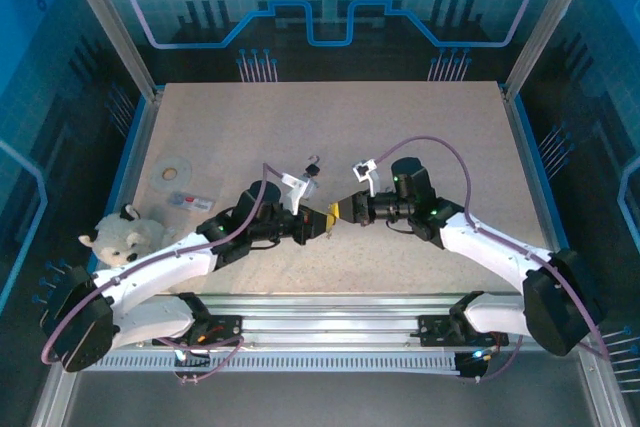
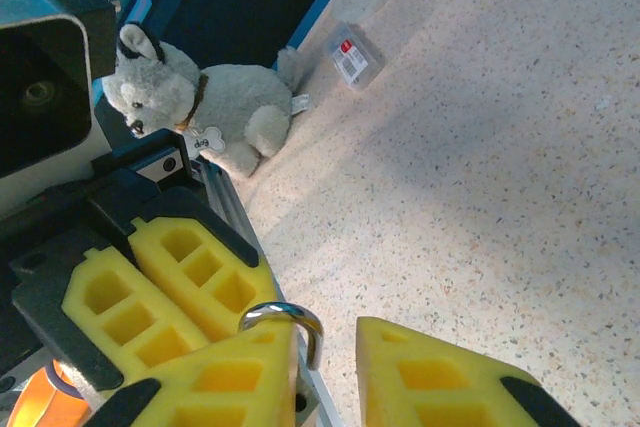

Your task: Lock with the key

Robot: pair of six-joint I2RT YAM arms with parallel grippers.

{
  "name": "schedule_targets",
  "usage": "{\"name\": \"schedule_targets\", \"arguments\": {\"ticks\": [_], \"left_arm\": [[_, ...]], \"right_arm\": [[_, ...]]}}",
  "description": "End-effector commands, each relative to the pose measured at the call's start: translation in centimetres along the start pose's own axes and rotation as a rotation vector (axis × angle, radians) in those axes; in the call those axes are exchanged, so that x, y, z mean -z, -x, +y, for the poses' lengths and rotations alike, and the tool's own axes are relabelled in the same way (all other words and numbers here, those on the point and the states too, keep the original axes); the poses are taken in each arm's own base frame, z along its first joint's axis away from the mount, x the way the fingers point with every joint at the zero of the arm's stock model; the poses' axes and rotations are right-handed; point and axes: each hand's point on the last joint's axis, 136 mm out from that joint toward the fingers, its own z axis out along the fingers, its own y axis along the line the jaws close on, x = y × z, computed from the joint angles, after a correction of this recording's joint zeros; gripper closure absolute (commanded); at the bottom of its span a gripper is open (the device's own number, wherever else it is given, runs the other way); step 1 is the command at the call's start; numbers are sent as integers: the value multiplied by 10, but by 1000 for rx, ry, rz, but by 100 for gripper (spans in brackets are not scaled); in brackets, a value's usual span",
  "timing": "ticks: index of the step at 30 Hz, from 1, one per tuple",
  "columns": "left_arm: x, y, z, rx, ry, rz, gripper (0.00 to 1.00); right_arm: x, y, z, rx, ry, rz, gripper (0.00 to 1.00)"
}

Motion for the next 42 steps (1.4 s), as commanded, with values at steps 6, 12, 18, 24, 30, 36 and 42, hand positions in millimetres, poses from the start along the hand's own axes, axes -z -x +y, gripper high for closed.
{"name": "schedule_targets", "arguments": {"ticks": [6, 12, 18, 24, 30, 36, 42], "left_arm": [[6, -4, -17, -30, -99, 12, 100], [11, -7, -20, -38, -120, 14, 100], [15, -11, -30, -46, -177, 30, 100], [17, -10, -49, -46, -284, 47, 100], [20, -7, -60, -44, -336, 50, 100], [25, 2, -61, -48, -327, 14, 100], [34, 18, -55, -19, -315, -54, 100]], "right_arm": [[17, 18, 19, 84, 51, -103, 63], [26, 24, 31, 136, 88, -149, 55], [33, 25, 42, 164, 142, -177, 48], [31, 23, 45, 173, 177, -165, 40], [29, 20, 51, 184, 214, -156, 35], [29, 16, 65, 209, 280, -132, 36], [28, 8, 80, 248, 333, -103, 40]]}}
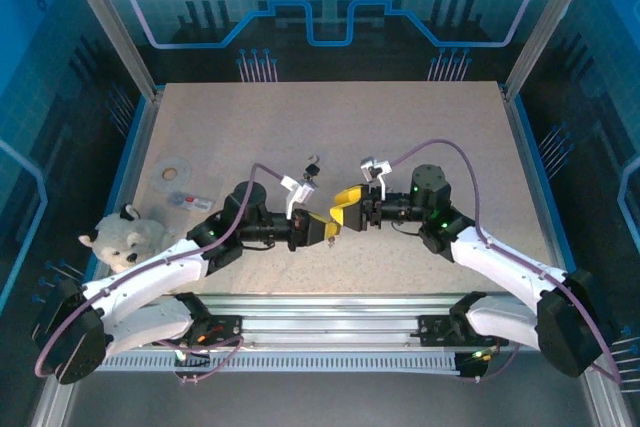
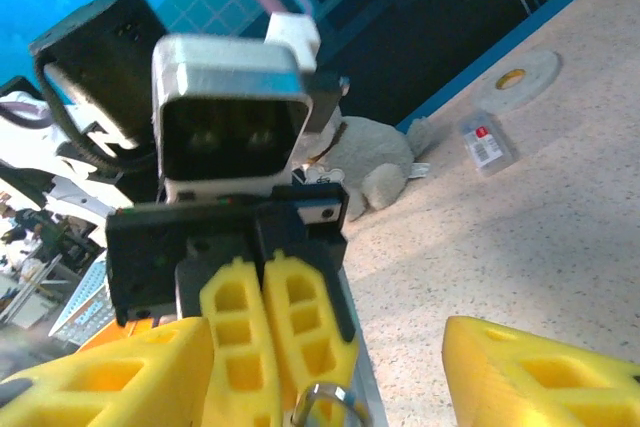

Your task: Lock with the key

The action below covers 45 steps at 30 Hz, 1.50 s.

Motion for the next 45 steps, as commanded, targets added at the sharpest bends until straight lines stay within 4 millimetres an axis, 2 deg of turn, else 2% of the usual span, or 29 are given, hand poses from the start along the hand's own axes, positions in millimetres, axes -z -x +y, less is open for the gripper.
{"name": "schedule_targets", "arguments": {"ticks": [1, 7, 25, 45], "left_arm": [[8, 17, -11, -11, -39, -71, 100], [9, 20, -12, 1, -53, -80, 100], [7, 7, -7, 25, -60, -35, 100], [9, 4, -11, 11, -79, -18, 100]], "right_arm": [[-3, -3, 18, 45, 71, 22, 40], [-8, -8, 25, 58, 99, 51, 45], [-3, -3, 22, 88, 45, 9, 54], [0, 0, 14, 86, -19, -7, 79]]}}
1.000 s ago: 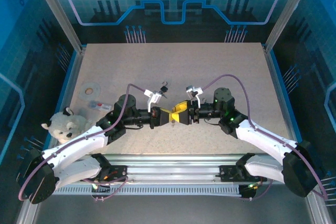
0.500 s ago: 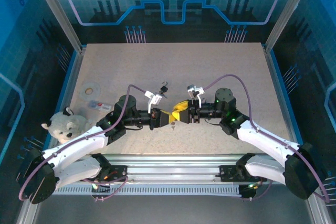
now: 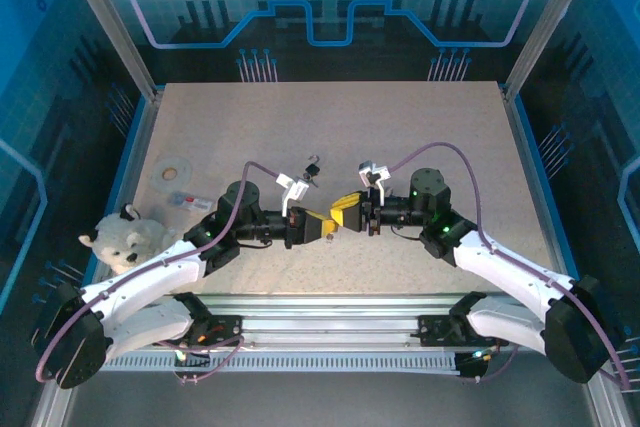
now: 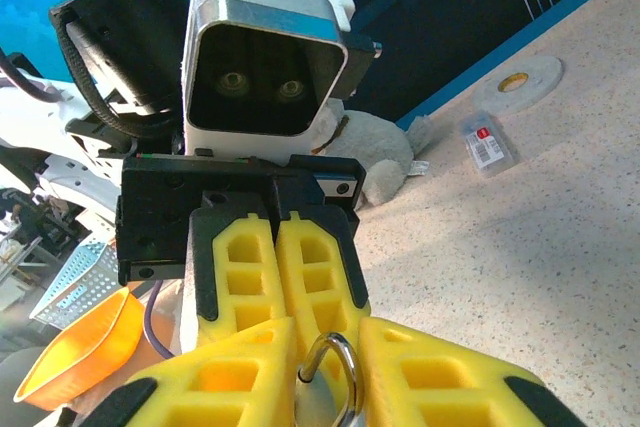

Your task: Lock with the key

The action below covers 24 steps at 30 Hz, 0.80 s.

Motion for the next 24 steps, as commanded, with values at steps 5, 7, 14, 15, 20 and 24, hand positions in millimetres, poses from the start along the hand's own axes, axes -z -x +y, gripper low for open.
{"name": "schedule_targets", "arguments": {"ticks": [5, 7, 14, 15, 20, 24], "left_arm": [[3, -1, -6, -23, -30, 5, 100], [3, -1, -6, -23, -32, 6, 100], [4, -2, -6, -29, -29, 2, 100], [4, -1, -5, -30, -23, -2, 100], [7, 2, -10, -40, -33, -18, 100], [7, 3, -16, -34, -64, -20, 100]], "right_arm": [[2, 5, 2, 23, -11, -14, 81], [2, 5, 2, 25, -13, -17, 83], [3, 5, 2, 24, -18, -19, 93], [3, 6, 2, 25, -18, -19, 95], [3, 5, 1, 24, -21, -17, 100], [3, 5, -1, 25, -28, -20, 100]]}}
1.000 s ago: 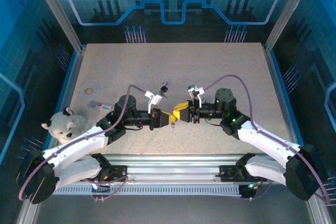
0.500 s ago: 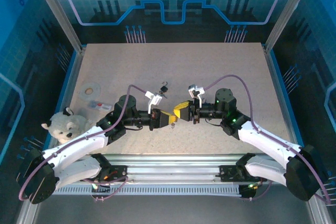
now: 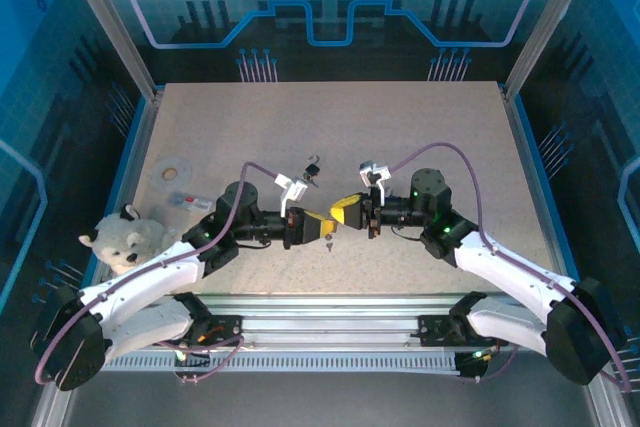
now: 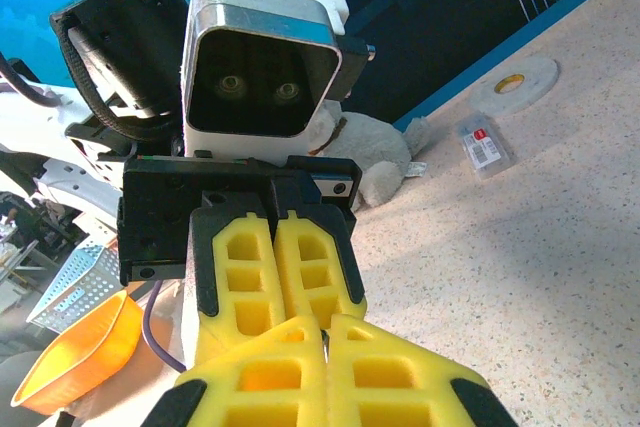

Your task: Lock with the key

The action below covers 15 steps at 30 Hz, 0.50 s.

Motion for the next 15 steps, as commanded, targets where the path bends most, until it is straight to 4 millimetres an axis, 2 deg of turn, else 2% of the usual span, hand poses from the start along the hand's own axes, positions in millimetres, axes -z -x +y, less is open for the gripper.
{"name": "schedule_targets", "arguments": {"ticks": [1, 7, 15], "left_arm": [[5, 5, -17, -28, -73, -19, 100], [6, 6, -18, -23, -74, -30, 100], [8, 13, -30, -36, -110, -50, 100]], "right_arm": [[1, 5, 0, 28, -16, -17, 100], [-1, 3, 2, 30, 0, -13, 100], [-3, 1, 4, 47, 3, -13, 100]]}}
